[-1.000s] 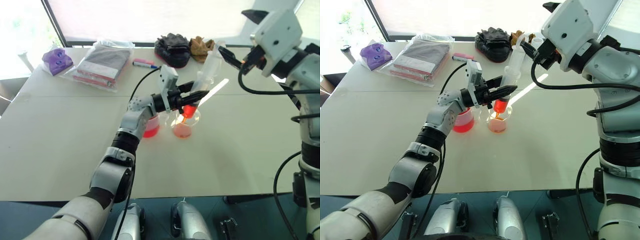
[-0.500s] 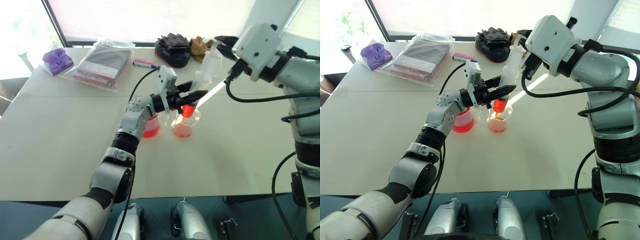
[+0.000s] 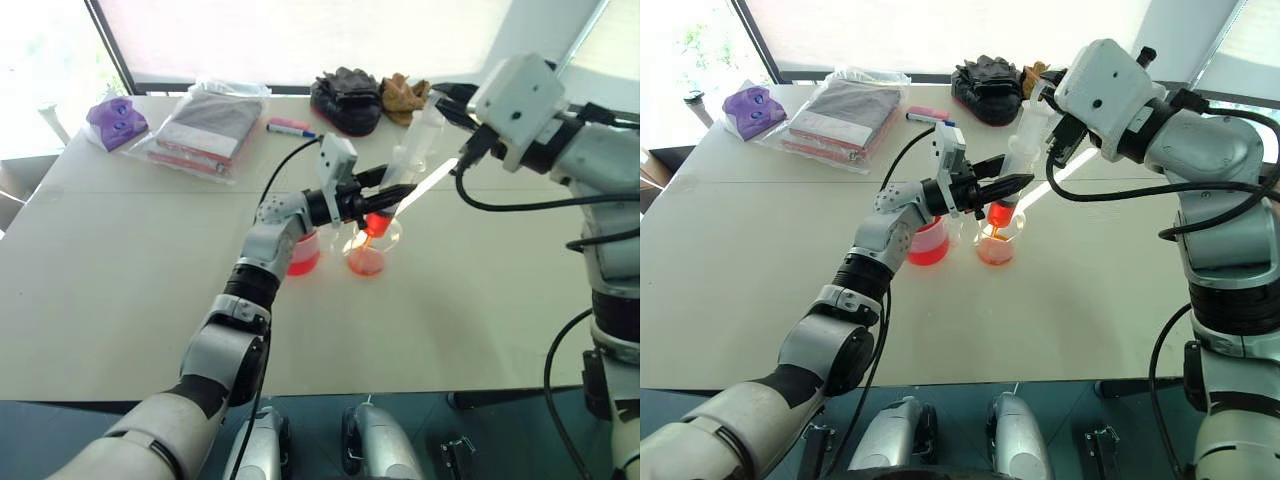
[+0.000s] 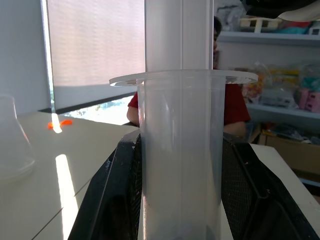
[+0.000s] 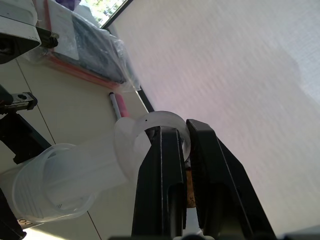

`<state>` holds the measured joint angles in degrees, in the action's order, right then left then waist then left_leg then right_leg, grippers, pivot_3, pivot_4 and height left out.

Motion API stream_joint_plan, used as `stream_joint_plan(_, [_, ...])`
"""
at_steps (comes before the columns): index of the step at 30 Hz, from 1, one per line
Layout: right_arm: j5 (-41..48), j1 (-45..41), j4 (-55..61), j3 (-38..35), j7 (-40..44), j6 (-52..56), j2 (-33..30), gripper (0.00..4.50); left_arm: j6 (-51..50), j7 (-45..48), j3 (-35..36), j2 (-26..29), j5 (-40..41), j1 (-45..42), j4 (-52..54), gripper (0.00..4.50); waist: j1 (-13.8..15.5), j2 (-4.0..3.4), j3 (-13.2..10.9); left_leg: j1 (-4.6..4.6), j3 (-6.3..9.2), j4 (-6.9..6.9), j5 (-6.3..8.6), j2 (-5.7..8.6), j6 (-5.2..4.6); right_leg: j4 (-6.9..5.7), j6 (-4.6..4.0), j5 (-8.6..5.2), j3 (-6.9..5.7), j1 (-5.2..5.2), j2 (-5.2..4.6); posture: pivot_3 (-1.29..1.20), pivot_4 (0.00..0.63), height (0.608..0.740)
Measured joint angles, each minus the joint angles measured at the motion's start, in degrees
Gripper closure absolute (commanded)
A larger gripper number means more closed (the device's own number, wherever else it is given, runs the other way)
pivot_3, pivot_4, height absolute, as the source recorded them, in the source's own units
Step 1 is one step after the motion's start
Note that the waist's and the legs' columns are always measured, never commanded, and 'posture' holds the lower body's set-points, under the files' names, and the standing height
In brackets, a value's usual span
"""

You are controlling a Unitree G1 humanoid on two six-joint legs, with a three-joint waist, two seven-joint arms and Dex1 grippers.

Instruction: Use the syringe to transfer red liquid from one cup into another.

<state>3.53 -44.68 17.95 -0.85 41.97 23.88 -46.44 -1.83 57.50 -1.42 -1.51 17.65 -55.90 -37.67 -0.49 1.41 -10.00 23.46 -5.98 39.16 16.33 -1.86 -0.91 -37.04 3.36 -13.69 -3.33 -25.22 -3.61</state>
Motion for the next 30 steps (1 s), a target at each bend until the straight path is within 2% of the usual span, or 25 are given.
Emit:
stream_joint_plan(8, [0.46, 1.63, 2.92, -0.36, 0.08, 3.29, 0.6, 4.45, 0.02, 0.17, 0.05, -0.55, -0.14, -0.21, -0.24, 2.88, 0.08, 0.0, 0.0, 0.0, 0.01, 0.01, 0.0, 0.01, 0.0, 0.0, 0.0, 0.0, 0.0, 0.01, -0.01, 0.0, 0.15, 0.74])
stream_joint_plan(20, [0.04, 3.87, 4.97, 0.26, 0.02, 3.55, 4.31, 4.45, -0.22, 0.17, 0.07, -0.84, -0.14, -0.3, -0.41, 2.88, 0.08, 0.0, 0.0, 0.0, 0.01, 0.01, 0.0, 0.01, 0.0, 0.0, 0.0, 0.0, 0.0, 0.01, 0.0, 0.0, 0.15, 0.74])
stream_joint_plan(30, [-0.53, 6.33, 4.99, 0.48, 0.03, 3.19, 4.5, 4.45, -1.28, 0.22, -0.07, -0.87, -0.21, -0.3, -0.38, 2.88, 0.06, -0.01, 0.01, -0.02, 0.02, 0.02, 0.0, 0.02, 0.0, -0.01, 0.0, 0.0, -0.01, 0.03, 0.01, 0.0, 0.15, 0.74])
